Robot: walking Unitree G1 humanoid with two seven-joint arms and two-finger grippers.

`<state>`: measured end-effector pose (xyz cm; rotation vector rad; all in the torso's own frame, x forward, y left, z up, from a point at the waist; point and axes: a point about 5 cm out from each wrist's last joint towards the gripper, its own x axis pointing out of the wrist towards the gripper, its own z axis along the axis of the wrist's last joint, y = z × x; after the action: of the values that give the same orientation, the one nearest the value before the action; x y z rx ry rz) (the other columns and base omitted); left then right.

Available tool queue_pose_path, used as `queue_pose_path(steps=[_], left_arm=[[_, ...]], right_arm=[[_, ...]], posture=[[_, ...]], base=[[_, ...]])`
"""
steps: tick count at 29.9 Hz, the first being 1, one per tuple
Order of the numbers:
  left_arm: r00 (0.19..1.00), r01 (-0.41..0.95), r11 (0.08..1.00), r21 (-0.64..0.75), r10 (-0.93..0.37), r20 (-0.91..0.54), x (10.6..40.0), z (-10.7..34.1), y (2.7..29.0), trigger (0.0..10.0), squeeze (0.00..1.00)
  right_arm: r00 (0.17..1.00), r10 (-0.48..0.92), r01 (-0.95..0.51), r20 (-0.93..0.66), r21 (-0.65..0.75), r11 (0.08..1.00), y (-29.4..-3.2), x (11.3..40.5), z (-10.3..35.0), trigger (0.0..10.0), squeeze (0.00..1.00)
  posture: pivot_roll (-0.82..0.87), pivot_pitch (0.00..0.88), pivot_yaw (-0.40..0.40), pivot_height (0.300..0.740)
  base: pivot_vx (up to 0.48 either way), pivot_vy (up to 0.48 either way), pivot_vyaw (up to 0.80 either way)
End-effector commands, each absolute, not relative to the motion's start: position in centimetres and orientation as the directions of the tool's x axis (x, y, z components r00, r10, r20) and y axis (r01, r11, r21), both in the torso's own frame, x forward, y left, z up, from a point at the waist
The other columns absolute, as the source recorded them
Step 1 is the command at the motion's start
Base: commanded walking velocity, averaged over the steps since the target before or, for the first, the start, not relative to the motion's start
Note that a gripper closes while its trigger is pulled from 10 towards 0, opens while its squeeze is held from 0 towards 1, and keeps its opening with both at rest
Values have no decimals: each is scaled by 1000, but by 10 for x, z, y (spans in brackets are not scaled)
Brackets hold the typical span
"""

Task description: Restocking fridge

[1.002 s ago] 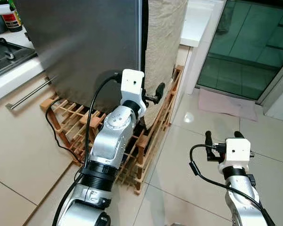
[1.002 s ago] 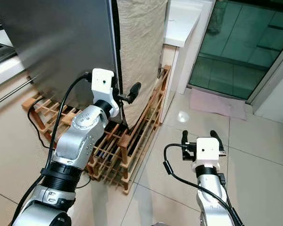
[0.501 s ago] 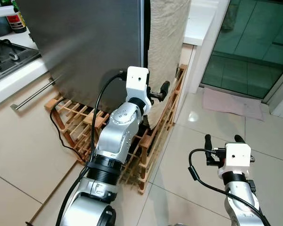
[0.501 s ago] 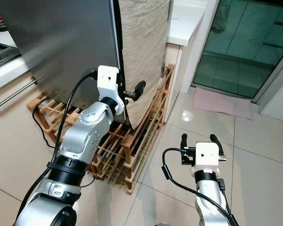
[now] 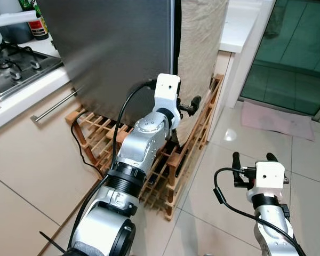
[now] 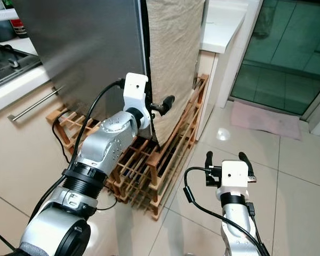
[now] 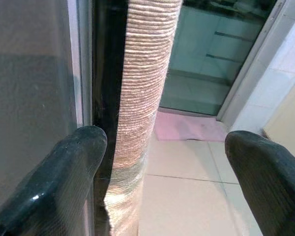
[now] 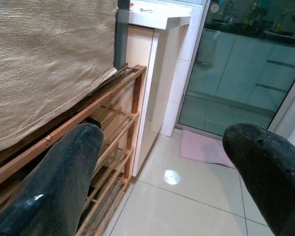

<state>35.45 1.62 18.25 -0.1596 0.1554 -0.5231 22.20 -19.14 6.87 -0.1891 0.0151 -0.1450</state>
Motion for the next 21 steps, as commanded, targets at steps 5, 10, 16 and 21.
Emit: queue_pose_path(steps=[5,10,16,21], left_arm=[[590,780,530,-333,-800,109,311,236,-73,10000,0],[504,837,419,-352,-841,197,301,248,-73,10000,0],[369,906,248,-342,-859,355,287,275,-64,10000,0],[522,851,489,-190,-827,210,308,247,-33,10000,0]], right_arm=[[988,-153,150,-3,-187,971,-190,221,70,10000,90],[988,-154,151,-5,-187,971,-190,221,70,10000,86],[988,-152,148,-8,-192,970,-192,222,69,10000,90],[988,-157,152,-10,-193,969,-192,224,68,10000,90]], posture=[[-76,23,75,740],[-71,26,71,740],[-69,27,65,740],[-60,15,52,740]], base=[[0,0,0],[0,0,0],[0,0,0],[0,0,0]])
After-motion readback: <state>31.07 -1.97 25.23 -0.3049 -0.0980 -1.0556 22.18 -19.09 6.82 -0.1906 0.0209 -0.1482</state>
